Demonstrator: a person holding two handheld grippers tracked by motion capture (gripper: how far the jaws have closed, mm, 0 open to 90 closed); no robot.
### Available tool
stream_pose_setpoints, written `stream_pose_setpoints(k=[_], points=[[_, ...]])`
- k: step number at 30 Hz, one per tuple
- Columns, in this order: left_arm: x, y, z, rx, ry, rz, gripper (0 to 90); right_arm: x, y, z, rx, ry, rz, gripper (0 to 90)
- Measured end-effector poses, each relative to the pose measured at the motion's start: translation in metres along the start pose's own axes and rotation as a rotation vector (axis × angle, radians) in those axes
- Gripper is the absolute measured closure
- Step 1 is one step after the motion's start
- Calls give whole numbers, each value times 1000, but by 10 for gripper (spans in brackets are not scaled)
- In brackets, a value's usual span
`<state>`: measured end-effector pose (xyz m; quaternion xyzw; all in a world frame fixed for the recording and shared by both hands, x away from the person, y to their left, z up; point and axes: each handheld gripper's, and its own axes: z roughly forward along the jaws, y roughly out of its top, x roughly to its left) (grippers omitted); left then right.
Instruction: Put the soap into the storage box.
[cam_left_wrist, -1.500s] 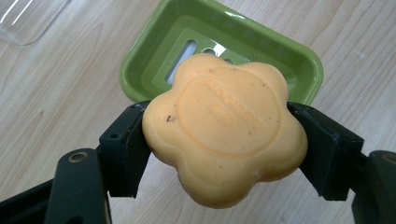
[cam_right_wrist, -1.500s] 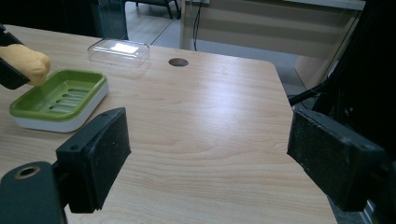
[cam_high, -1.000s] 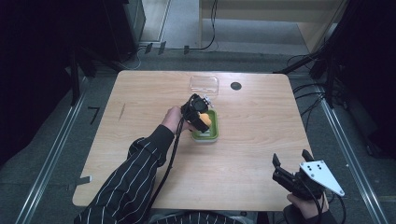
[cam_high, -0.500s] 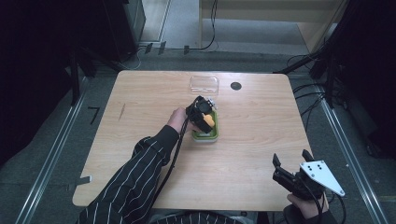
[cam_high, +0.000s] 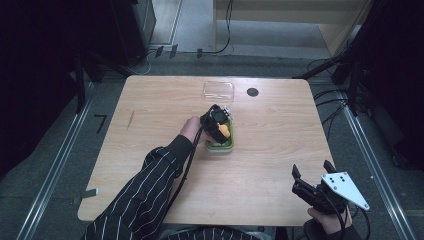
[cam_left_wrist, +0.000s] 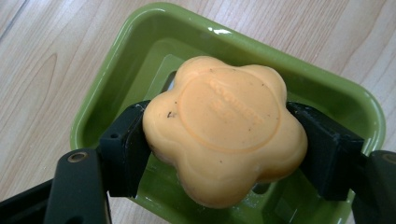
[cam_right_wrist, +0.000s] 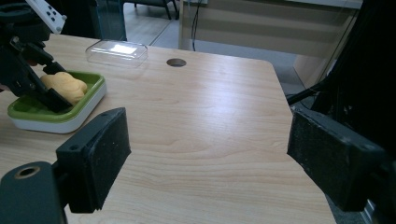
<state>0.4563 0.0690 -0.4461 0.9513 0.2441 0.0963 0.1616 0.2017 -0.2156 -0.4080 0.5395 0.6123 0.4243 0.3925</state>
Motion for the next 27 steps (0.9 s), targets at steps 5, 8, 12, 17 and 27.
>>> stream_pose_setpoints(k=[5,8,12,17,27], points=[[1,-1,0,6,-4,0,262,0,0,0,-1,0,0,137],[2,-1,0,15,3,4,262,0,0,0,-1,0,-1,137],[2,-2,1,31,10,-2,259,0,0,0,-2,0,-1,137],[1,-1,0,28,16,2,251,0,0,0,-2,0,-1,137],[-2,1,-10,54,39,-15,136,0,0,0,-2,-1,-1,137]])
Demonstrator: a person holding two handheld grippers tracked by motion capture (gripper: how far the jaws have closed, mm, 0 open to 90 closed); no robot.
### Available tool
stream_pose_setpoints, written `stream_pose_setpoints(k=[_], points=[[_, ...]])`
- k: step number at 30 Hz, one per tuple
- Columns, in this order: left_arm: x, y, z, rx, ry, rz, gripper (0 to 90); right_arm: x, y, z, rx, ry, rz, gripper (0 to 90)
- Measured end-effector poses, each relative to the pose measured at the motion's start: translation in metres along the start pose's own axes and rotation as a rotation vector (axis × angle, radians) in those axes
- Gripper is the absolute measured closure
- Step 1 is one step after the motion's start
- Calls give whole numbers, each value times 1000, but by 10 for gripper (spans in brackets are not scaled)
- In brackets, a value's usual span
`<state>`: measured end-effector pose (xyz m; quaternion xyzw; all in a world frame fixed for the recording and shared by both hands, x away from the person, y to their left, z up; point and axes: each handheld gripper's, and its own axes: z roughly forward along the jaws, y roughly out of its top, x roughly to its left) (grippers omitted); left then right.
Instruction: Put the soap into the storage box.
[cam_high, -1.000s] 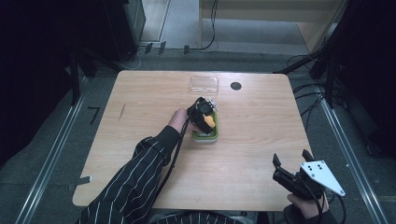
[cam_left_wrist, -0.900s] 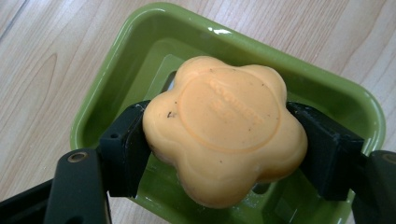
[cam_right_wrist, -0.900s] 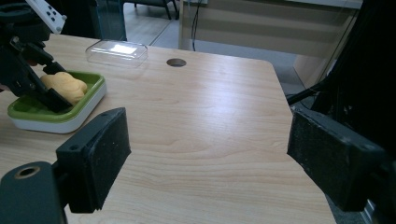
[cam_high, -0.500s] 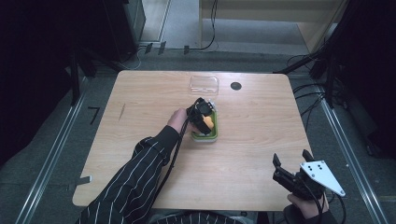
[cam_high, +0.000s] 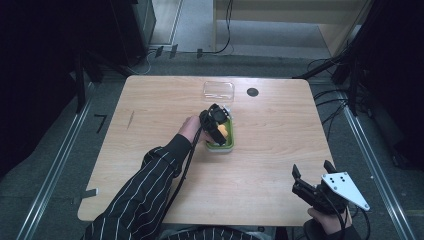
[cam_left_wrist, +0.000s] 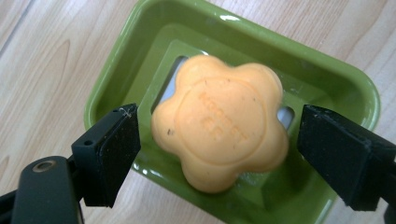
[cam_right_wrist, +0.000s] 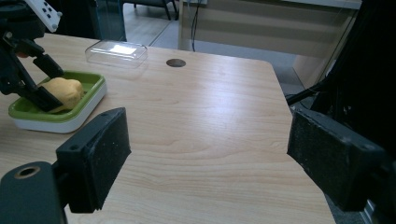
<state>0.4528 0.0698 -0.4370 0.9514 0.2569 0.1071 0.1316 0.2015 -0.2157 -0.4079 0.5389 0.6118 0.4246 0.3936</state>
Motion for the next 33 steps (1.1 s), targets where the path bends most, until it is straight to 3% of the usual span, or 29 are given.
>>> stream_pose_setpoints(k=[10,20,33], points=[[0,-6,-14,36,13,-25,44,0,0,0,-1,0,0,137],[3,-23,-31,56,30,-62,6,1,1,1,-3,3,-3,137],[3,-46,-37,111,28,-93,0,2,1,2,-3,8,0,137]])
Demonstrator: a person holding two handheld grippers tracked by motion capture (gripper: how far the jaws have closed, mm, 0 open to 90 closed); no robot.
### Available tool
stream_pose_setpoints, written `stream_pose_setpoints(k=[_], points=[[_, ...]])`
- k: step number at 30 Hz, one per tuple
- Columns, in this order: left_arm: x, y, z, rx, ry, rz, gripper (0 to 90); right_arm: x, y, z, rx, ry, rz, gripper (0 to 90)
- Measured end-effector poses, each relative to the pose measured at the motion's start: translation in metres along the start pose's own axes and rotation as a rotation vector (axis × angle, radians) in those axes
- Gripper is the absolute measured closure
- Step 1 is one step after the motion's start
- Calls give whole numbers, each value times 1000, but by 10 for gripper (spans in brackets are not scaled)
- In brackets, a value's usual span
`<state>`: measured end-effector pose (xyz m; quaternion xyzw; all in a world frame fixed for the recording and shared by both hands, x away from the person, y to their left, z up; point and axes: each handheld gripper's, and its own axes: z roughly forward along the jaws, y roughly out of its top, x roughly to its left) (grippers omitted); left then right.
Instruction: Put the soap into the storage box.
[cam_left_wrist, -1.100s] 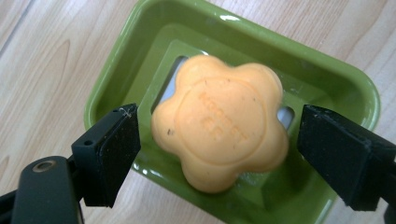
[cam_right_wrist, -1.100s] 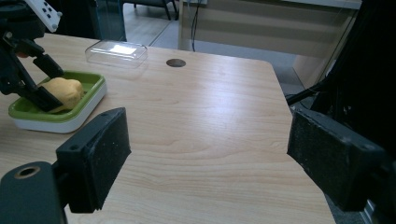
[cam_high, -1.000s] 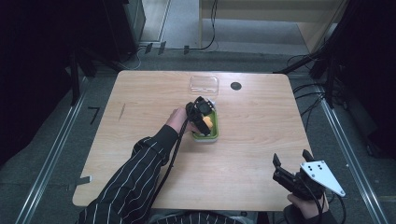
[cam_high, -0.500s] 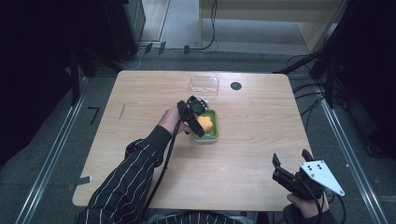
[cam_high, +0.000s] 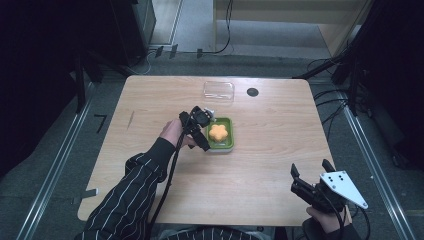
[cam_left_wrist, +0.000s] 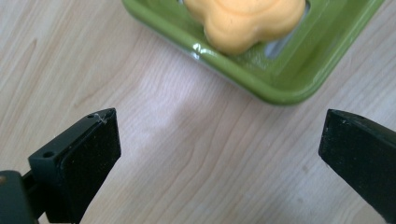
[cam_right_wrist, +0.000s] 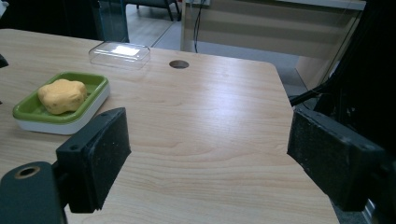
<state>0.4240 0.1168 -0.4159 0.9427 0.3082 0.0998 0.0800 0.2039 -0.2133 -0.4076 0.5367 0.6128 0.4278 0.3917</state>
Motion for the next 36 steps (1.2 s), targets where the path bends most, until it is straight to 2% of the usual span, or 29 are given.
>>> stream_pose_setpoints(k=[13,19,24,36], points=[[-4,-29,-11,12,-3,-9,0,0,0,0,0,3,-2,137],[-4,-47,-11,35,1,-14,0,0,0,0,0,3,-1,137],[-6,-60,-11,46,0,-38,0,0,0,0,1,2,1,137],[-14,-88,-10,86,9,-31,0,1,0,0,-2,5,-6,137]])
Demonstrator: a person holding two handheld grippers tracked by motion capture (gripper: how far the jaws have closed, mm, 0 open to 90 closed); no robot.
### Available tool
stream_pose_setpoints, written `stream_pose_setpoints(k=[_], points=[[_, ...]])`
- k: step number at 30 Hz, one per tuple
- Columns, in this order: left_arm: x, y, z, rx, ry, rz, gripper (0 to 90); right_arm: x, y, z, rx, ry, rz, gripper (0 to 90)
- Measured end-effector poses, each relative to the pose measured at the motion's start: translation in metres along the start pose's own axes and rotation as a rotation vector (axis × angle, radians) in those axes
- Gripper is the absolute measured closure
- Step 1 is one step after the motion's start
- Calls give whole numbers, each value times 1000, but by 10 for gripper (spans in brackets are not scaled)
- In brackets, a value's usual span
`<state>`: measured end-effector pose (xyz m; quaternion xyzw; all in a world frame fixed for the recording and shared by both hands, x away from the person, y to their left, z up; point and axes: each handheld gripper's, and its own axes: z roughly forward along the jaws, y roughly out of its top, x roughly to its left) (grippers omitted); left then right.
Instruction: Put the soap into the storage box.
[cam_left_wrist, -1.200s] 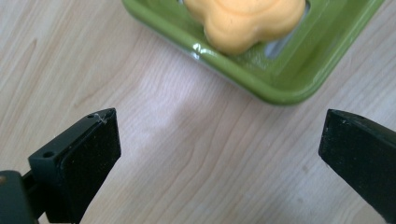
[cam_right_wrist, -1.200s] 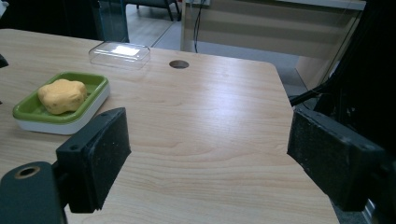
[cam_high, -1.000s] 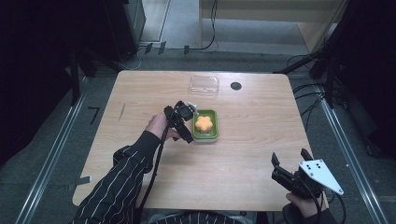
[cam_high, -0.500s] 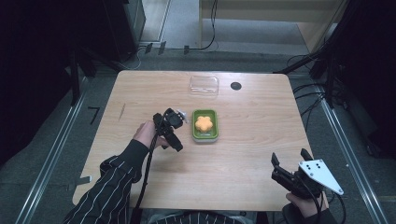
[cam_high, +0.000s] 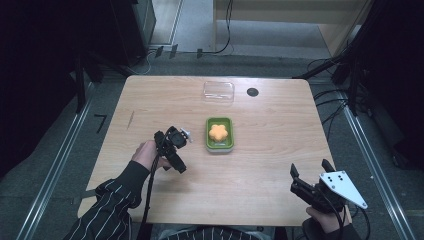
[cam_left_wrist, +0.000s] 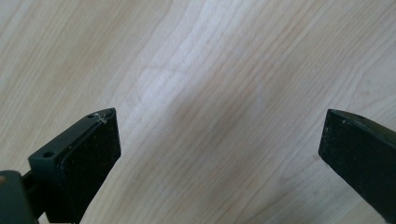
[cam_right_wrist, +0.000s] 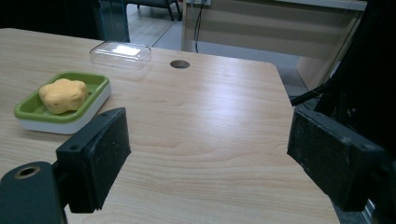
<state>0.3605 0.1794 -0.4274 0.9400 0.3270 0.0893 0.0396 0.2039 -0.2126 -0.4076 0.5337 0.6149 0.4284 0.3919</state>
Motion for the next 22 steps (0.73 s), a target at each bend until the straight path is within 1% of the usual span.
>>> stream_pose_setpoints(k=[3,4,11,12,16,19,22], points=[[0,-8,3,18,-5,-2,0,0,0,0,0,0,0,137],[0,-10,4,20,0,-6,0,0,0,0,0,0,-1,137],[1,-25,7,46,-8,-14,0,0,0,0,0,-3,3,137],[1,-27,7,43,-10,-21,0,0,0,0,1,-2,1,137],[1,-35,7,24,-24,-29,0,0,0,0,0,-3,0,137],[1,-39,7,21,-30,-28,0,-1,0,0,0,-5,2,137],[1,-40,9,7,-32,-25,0,-1,0,0,0,-5,3,136]])
